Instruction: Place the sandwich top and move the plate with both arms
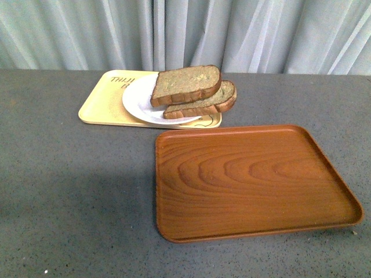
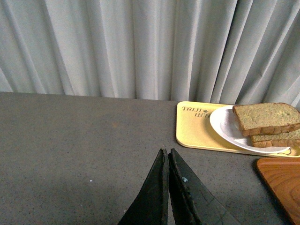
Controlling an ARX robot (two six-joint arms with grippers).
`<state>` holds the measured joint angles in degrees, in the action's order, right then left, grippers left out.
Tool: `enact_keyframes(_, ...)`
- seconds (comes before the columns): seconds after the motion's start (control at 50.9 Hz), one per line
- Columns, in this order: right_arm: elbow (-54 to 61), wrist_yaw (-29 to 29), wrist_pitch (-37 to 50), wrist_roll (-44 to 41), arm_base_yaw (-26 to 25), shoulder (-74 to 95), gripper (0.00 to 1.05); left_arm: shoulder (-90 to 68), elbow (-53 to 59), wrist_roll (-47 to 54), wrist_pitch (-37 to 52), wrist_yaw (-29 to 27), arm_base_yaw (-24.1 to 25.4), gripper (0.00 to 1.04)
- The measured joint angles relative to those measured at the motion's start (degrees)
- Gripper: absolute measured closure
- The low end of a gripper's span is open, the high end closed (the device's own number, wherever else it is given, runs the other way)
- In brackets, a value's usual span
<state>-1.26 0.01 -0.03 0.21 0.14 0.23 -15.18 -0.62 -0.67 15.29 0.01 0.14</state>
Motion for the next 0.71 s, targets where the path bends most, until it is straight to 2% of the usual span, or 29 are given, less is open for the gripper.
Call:
enact_keyframes(0.353, 0.00, 0.00, 0.00, 0.00, 0.00, 0.00, 0.09, 5.14, -0.02, 0.02, -5.18, 0.00, 0.00, 1.03)
enact_keyframes(0.471, 0.00, 0.00, 0.00, 0.00, 0.00, 0.00, 0.09, 13.18, -0.13, 0.04, -14.73, 0.00, -0.02, 1.03)
enact_keyframes(0.707, 0.00, -0.02, 0.00, 0.00, 0.00, 0.02, 0.09, 14.23, -0.15, 0.04, -15.32, -0.02, -0.04, 1.03)
